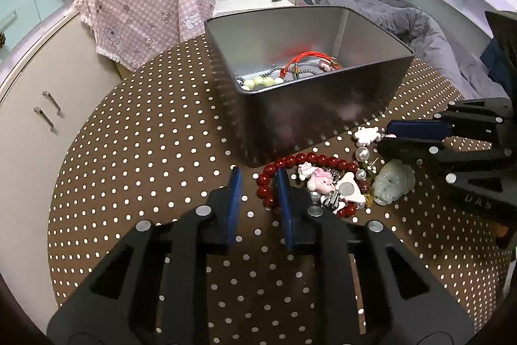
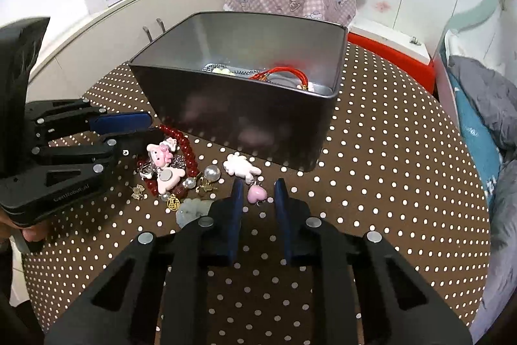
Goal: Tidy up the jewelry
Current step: 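Grasp the red bead necklace with left tool while right grasps pink charm, then lower the red necklace and pink charm into the grey box, open both tools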
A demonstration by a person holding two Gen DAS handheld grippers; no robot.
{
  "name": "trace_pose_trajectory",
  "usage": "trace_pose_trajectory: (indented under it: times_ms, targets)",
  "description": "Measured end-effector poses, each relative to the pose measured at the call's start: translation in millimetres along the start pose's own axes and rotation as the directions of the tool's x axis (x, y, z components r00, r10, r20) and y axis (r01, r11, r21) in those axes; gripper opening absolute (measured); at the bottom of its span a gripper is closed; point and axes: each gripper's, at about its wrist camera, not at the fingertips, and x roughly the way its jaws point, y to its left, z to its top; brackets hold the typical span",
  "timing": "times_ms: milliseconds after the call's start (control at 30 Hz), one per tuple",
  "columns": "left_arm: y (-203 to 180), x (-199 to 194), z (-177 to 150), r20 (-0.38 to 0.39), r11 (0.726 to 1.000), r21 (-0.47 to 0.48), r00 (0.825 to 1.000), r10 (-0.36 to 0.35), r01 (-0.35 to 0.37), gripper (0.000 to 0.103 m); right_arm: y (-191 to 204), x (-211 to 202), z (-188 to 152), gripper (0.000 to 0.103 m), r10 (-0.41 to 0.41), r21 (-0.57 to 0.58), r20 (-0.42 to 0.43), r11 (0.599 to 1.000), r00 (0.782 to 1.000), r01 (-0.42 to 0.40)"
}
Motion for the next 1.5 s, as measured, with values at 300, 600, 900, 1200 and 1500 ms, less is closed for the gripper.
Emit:
trace_pose_trajectory:
  times_ms: [300, 600, 900, 1200, 1500]
  targets:
    - [10, 1, 1, 0.009, 0.998, -0.046, 0.999, -0.047, 0.048, 0.009, 4, 4, 0, 0.011, -0.049, -0.062, 0.004, 0.997, 0.999, 0.049]
    - [17, -37, 0, 0.081, 0.989, -0.086, 0.991, -0.110, 0.117, 0.008, -5, -31, -1, 0.011, -0.035, -0.004, 0.058, 0.999, 0.998, 0.035]
    - [12, -92, 15, 0.202, 0.982, -0.044, 0.964, -0.173, 0.185, 0.008, -3, -69, 6, 0.011, -0.031, -0.002, 0.138, 0.999, 0.990, 0.032]
    - [18, -137, 32, 0.306, 0.975, -0.016, 0.930, -0.205, 0.221, 0.008, 8, -107, 21, 0.011, -0.024, -0.031, 0.226, 0.999, 0.974, 0.031]
    - [13, -158, 45, 0.344, 0.976, 0.023, 0.915, -0.211, 0.216, 0.008, 15, -121, 31, 0.011, -0.021, -0.057, 0.269, 0.998, 0.963, 0.037]
